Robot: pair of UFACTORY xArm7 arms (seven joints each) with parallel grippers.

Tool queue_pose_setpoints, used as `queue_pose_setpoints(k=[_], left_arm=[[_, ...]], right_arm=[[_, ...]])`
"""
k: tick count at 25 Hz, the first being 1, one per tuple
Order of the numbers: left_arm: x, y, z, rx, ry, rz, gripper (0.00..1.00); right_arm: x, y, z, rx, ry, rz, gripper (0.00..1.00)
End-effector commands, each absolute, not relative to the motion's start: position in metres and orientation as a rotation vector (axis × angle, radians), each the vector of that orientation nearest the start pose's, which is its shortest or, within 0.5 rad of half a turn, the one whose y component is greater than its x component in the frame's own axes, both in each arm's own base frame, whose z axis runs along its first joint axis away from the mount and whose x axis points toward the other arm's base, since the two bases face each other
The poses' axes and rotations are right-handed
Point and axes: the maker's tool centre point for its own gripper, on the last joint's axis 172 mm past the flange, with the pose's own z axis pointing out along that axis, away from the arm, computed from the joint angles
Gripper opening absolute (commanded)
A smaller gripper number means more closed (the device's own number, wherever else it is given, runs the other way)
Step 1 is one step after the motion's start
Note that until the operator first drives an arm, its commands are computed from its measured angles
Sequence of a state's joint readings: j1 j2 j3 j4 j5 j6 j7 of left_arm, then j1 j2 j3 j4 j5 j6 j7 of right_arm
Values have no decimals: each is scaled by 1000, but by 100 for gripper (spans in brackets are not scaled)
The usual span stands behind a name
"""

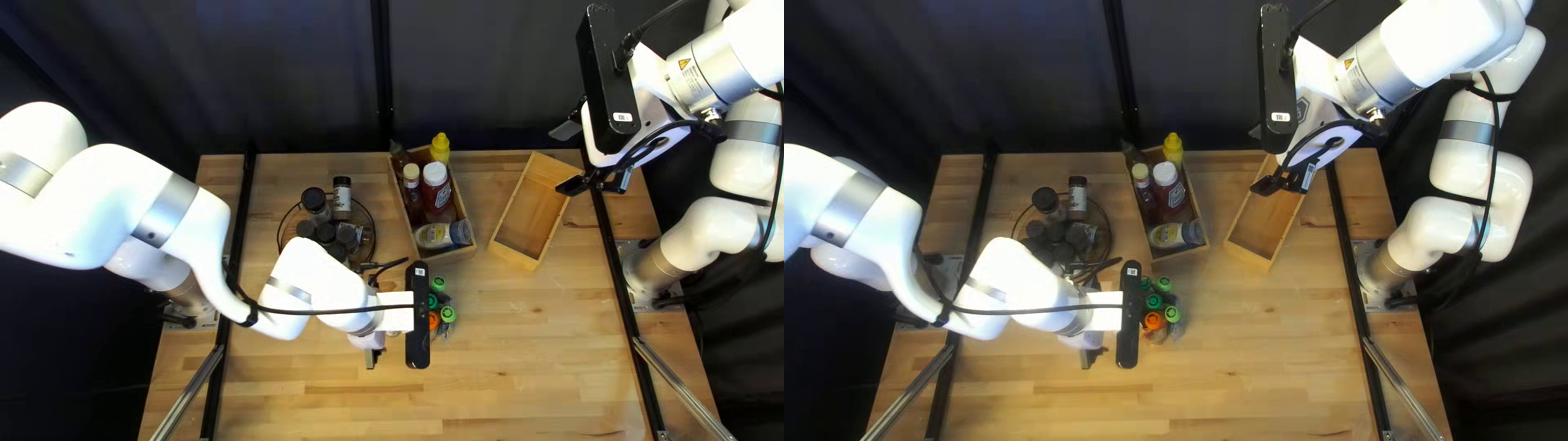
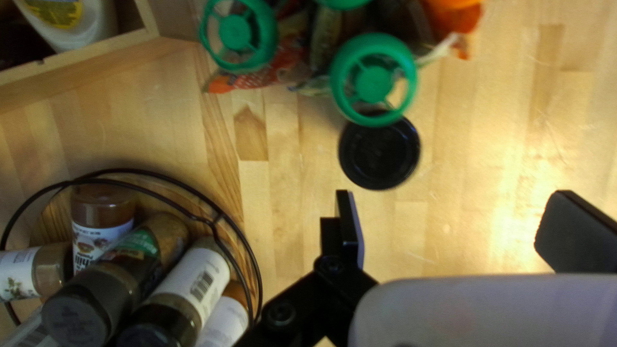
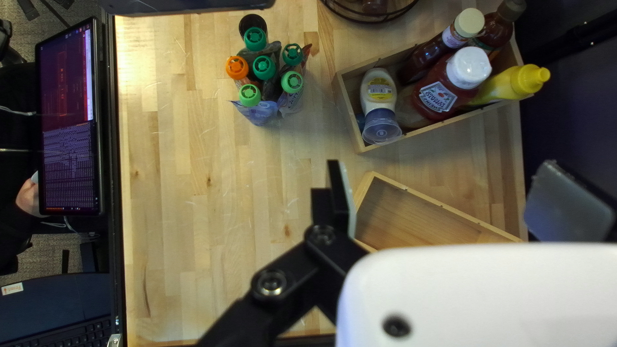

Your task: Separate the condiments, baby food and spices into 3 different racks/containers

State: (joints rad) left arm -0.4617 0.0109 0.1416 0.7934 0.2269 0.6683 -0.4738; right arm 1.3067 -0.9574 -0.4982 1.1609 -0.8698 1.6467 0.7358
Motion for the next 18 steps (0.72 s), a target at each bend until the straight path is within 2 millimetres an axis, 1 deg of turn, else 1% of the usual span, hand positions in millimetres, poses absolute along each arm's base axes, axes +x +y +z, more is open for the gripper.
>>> queue_pose_setpoints(k=[1,7,8,9,10,15,18], left_arm=[[449,-111,99,-3032,-13,-259,100],[454,-104,88,-3026,-44,-248,100],[454,-103,86,-3026,-53,-246,79],[454,-102,86,-3026,-58,-245,53],[454,-102,86,-3026,-63,-243,0],[451,-106,92,-3027,-74,-206,0],[443,-114,107,-3039,-72,-135,0]], right_arm=[[377,-1,482,-3066,73,-858,100],[377,-1,482,-3066,73,-858,100],[377,-1,482,-3066,73,-858,100],[377,-1,482,-3066,73,-858,100],[377,-1,482,-3066,73,-858,100],[377,-1,482,-3066,73,-858,100],[377,-1,482,-3066,73,-858,100]])
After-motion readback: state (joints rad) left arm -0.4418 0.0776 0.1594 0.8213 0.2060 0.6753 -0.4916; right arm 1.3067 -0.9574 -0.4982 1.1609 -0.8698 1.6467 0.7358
